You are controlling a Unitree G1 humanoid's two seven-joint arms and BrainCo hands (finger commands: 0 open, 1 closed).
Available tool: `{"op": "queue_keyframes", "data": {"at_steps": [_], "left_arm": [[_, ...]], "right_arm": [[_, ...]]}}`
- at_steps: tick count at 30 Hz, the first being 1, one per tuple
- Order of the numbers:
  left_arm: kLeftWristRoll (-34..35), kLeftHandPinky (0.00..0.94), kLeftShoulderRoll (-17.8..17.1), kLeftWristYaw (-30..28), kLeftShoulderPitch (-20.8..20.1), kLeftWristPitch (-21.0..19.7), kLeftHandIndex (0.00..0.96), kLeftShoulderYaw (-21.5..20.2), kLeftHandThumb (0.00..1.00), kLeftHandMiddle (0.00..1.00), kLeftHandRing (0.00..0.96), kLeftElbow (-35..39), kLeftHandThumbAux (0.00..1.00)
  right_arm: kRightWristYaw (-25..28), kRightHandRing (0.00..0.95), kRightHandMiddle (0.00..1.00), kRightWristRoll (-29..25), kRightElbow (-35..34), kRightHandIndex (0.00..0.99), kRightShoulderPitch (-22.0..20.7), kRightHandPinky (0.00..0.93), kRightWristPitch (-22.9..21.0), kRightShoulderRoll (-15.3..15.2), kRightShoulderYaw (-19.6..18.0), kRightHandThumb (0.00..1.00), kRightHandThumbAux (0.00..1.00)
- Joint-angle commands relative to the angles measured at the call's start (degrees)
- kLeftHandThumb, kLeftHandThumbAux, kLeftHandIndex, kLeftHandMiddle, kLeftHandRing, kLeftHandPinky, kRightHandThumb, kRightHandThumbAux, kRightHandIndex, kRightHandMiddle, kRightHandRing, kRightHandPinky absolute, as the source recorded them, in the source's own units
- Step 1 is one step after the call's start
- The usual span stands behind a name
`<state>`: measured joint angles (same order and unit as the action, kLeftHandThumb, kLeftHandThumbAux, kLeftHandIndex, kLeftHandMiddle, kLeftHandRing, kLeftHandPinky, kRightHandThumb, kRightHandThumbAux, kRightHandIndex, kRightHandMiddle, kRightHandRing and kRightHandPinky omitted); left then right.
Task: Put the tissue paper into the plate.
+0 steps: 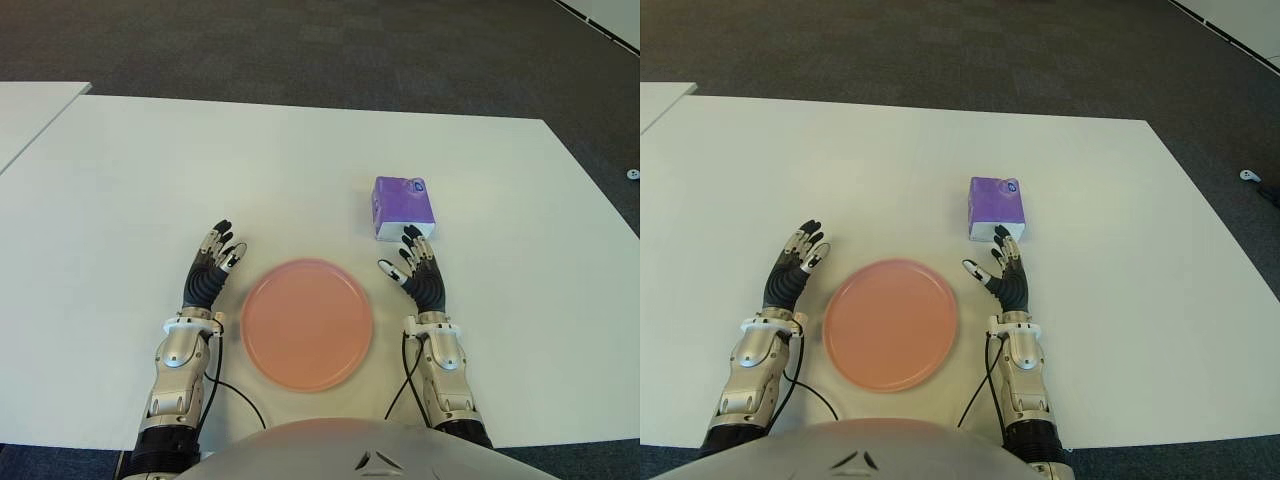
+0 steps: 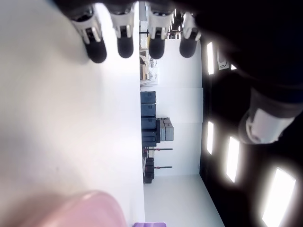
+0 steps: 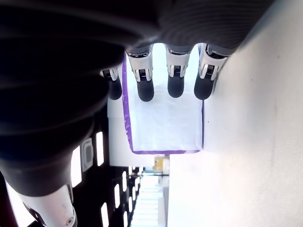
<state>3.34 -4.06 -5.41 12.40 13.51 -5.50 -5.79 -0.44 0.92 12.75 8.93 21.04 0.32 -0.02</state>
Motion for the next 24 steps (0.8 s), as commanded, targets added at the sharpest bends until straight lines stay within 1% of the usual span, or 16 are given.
{"op": "queue_keyframes", "data": {"at_steps": [1, 7, 15, 18, 21, 24], "left_arm": [[-0.3, 0.000, -0.2, 0.2, 0.8, -1.4, 0.000, 0.1, 0.000, 0.000, 0.000, -0.7, 0.515], [-0.2, 0.000, -0.2, 0.1, 0.8, -1.6, 0.000, 0.1, 0.000, 0.000, 0.000, -0.7, 0.511], [-0.4, 0.000, -0.2, 0.2, 0.7, -1.6, 0.000, 0.1, 0.000, 0.000, 0.000, -0.9, 0.505], [-0.4, 0.000, -0.2, 0.3, 0.7, -1.5, 0.000, 0.1, 0.000, 0.000, 0.000, -1.0, 0.506], [-0.4, 0.000, -0.1, 0.5, 0.6, -1.6, 0.000, 0.0, 0.000, 0.000, 0.000, -1.0, 0.508], [-0.5, 0.000, 0.0, 0.6, 0.5, -1.7, 0.000, 0.0, 0.000, 0.000, 0.000, -1.0, 0.509]], "right_arm": [[-0.3, 0.000, 0.000, 0.3, 3.5, 0.000, 4.1, 0.000, -5.0, 0.4, 0.3, 0.080, 0.754], [-0.4, 0.000, 0.000, 0.7, 3.1, 0.000, 4.3, 0.000, -5.2, 0.3, 0.5, 0.085, 0.750], [-0.5, 0.000, 0.000, 1.6, 1.5, 0.000, 5.4, 0.000, -6.6, 0.5, 1.4, 0.083, 0.745], [-1.4, 0.000, 0.000, 2.8, -1.3, 0.000, 7.4, 0.000, -7.4, 1.6, 3.0, 0.083, 0.747], [-2.5, 0.000, 0.000, 5.1, -7.5, 0.000, 11.5, 0.000, -8.6, 3.2, 6.6, 0.082, 0.756], [-2.9, 0.000, 0.000, 6.2, -11.4, 0.000, 14.0, 0.000, -9.7, 3.6, 8.6, 0.076, 0.768]]}}
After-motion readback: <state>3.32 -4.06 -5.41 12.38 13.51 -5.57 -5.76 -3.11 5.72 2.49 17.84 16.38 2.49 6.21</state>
